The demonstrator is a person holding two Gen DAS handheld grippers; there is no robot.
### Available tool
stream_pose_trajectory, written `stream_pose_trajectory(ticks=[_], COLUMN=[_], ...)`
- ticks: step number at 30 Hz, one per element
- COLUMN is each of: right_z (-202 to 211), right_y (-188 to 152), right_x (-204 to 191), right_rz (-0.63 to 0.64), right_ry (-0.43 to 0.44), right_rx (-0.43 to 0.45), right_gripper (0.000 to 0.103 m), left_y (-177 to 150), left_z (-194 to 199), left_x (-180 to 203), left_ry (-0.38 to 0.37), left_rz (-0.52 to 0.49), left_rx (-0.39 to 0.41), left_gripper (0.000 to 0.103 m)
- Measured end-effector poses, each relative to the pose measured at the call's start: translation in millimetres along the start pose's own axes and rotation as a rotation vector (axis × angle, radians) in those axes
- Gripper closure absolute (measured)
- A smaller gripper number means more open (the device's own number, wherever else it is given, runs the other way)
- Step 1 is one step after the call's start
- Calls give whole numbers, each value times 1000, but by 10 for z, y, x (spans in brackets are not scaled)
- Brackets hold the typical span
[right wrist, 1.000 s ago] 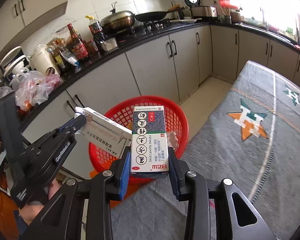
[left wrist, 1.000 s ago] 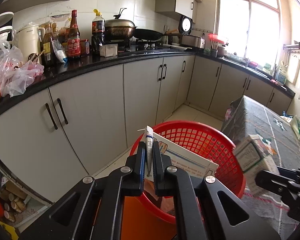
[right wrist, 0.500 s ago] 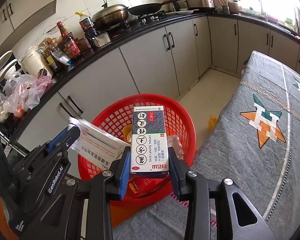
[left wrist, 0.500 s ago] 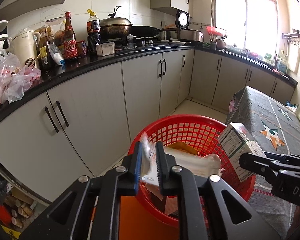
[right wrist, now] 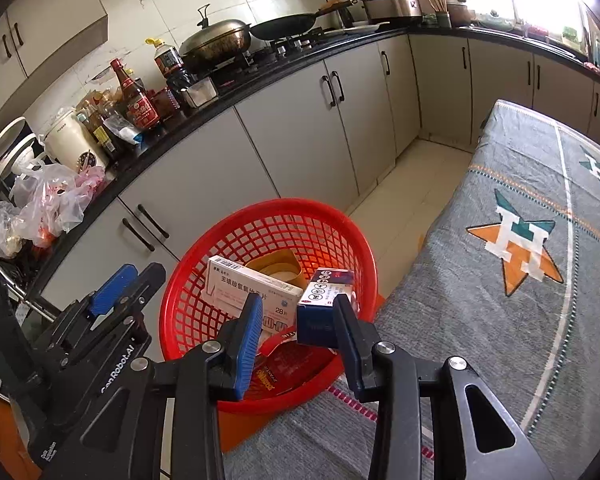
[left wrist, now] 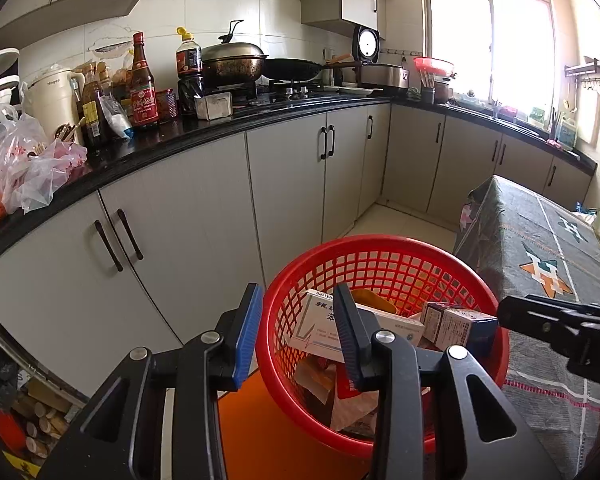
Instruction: Collect trash
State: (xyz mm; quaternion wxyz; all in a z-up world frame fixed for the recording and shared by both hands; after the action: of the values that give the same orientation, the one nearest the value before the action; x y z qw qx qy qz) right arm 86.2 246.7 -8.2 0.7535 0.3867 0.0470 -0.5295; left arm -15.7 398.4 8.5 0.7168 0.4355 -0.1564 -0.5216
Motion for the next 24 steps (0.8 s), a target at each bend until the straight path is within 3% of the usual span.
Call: stream_pose_trajectory(ticks=[6,9,11,14,17,20,24], right_z=[97,135,160,195,277,421,718], right_y=[21,27,34,34,19,-37,-170], right_x=[17,53,72,88,109,111,112], right_rz=[9,24,39,82,119,144,179], right_ry=[-22,-66,-103,-172,-240,-271,-307], right_rx=[30,55,79,113,156,194,248], right_gripper=[62,56,44,31,22,19,16], left_y=[12,18,24,22,12,-20,-127], left_z=[48,89,117,171,276,501,857], left_x=[-55,-104,-148,-210,-252,-242,-128], left_ry=[27,60,83,143,222,297,227], left_rz=[12,21,30,32,-8,-67,-102], left_rx=[10,21,30,32,37,68,137], left_gripper=[48,34,22,13,9,3,2])
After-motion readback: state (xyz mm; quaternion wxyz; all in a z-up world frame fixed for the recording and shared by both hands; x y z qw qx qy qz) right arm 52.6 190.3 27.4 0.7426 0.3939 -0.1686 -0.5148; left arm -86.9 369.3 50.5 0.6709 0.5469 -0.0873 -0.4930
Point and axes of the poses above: each gripper's, at about its wrist camera, not at the fingertips, and z roughly against the way its jaws point, x to its right, y to its top, the point moved 8 cm from there along -z, roughly the way its jaws point, and after that the axes turned 15 degrees about -z, right-handed, at the moved point
